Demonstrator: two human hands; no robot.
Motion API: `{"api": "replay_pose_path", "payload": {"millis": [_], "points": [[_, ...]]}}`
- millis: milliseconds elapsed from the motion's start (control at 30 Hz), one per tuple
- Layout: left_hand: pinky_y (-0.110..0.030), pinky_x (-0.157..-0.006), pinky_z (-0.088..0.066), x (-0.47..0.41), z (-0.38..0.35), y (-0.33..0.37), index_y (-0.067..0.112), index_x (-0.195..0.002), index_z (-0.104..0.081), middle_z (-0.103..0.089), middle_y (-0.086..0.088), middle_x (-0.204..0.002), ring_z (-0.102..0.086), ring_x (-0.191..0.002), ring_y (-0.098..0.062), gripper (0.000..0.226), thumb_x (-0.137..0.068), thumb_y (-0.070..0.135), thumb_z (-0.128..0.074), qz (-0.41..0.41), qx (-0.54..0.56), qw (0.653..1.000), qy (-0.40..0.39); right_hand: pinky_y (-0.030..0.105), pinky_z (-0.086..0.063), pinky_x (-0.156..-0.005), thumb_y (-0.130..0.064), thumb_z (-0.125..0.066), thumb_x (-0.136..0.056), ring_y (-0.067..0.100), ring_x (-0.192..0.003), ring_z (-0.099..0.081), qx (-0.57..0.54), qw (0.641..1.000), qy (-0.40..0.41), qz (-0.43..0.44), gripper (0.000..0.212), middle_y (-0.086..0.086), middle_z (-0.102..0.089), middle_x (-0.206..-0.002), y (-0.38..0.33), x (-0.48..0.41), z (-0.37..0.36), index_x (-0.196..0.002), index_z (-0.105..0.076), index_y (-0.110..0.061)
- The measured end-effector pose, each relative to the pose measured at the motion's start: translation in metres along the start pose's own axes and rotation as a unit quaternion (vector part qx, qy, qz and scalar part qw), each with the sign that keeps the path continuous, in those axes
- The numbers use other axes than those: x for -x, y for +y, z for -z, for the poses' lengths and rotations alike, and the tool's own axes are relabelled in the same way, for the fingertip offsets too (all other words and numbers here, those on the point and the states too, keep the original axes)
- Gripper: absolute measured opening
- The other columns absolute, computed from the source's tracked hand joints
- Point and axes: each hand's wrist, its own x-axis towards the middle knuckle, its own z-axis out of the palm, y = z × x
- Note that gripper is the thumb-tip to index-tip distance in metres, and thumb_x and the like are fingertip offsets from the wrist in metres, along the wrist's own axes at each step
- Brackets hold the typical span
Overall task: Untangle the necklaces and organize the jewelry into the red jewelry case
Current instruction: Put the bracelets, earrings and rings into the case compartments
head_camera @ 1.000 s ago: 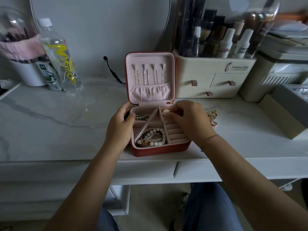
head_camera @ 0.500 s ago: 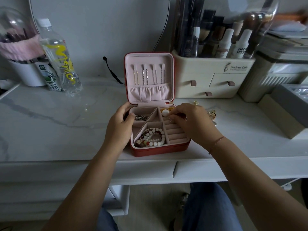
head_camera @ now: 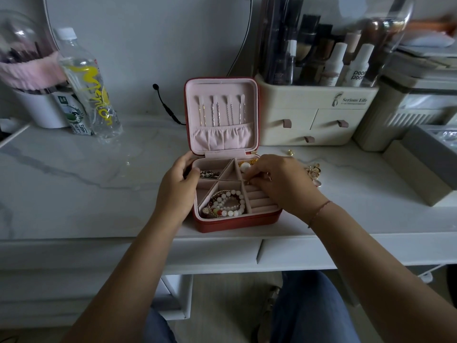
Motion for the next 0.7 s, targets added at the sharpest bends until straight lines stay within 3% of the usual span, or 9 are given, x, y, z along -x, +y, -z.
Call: {"api": "replay_pose_path", "payload": {"millis": [200, 367, 467, 567, 700], "points": [[-0.016, -0.085, -0.042, 0.001, 0.000, 0.001, 0.027, -0.130, -0.056, -0.064, 0.014, -0.117, -0.058, -0.107, 0.000, 0.036, -0.097, 0.015, -0.049, 0.000, 0.005, 1.000, 0.002, 0.006, -0.038, -0.065, -0.005, -0.071, -0.078, 0.003, -0.070, -0.052, -0.020, 1.000, 0.001, -0.011, 0.013, 0.000, -0.071, -0.082, -0.001, 0.001, 0.002, -0.086, -0.075, -0.014], [-0.020, -0.086, -0.044, 0.001, 0.000, 0.002, 0.029, -0.129, -0.056, -0.064, 0.014, -0.116, -0.059, -0.105, -0.001, 0.035, -0.097, 0.018, -0.049, 0.003, 0.002, 1.000, 0.002, 0.012, -0.033, -0.060, -0.001, -0.073, -0.071, 0.018, -0.066, -0.063, 0.049, 0.998, 0.033, 0.027, 0.015, 0.001, -0.071, -0.075, -0.002, -0.001, -0.003, -0.077, -0.075, -0.014], [-0.019, -0.086, -0.044, 0.001, 0.000, 0.002, 0.030, -0.130, -0.056, -0.064, 0.015, -0.116, -0.059, -0.105, 0.001, 0.036, -0.097, 0.018, -0.049, 0.004, 0.007, 1.000, 0.002, 0.024, -0.048, -0.060, -0.008, -0.066, -0.075, 0.024, -0.064, -0.064, 0.039, 0.996, 0.058, 0.047, 0.010, 0.004, -0.069, -0.074, -0.003, 0.005, -0.008, -0.076, -0.075, -0.011], [-0.020, -0.089, -0.043, 0.001, 0.000, 0.001, 0.030, -0.130, -0.056, -0.064, 0.015, -0.118, -0.058, -0.107, 0.001, 0.036, -0.097, 0.018, -0.049, 0.000, 0.000, 1.000, 0.002, 0.034, -0.052, -0.069, -0.013, -0.056, -0.081, 0.024, -0.077, -0.065, -0.011, 0.997, 0.066, 0.027, 0.020, 0.006, -0.069, -0.086, -0.003, 0.011, -0.010, -0.084, -0.075, -0.008], [-0.019, -0.090, -0.041, -0.001, 0.000, -0.001, 0.027, -0.131, -0.056, -0.063, 0.014, -0.120, -0.057, -0.111, -0.002, 0.037, -0.096, 0.015, -0.049, -0.005, -0.003, 1.000, 0.000, 0.021, -0.047, -0.076, -0.006, -0.062, -0.083, 0.016, -0.084, -0.062, -0.045, 0.998, 0.034, 0.018, 0.019, 0.004, -0.066, -0.096, 0.001, 0.015, -0.008, -0.097, -0.074, -0.010]]}}
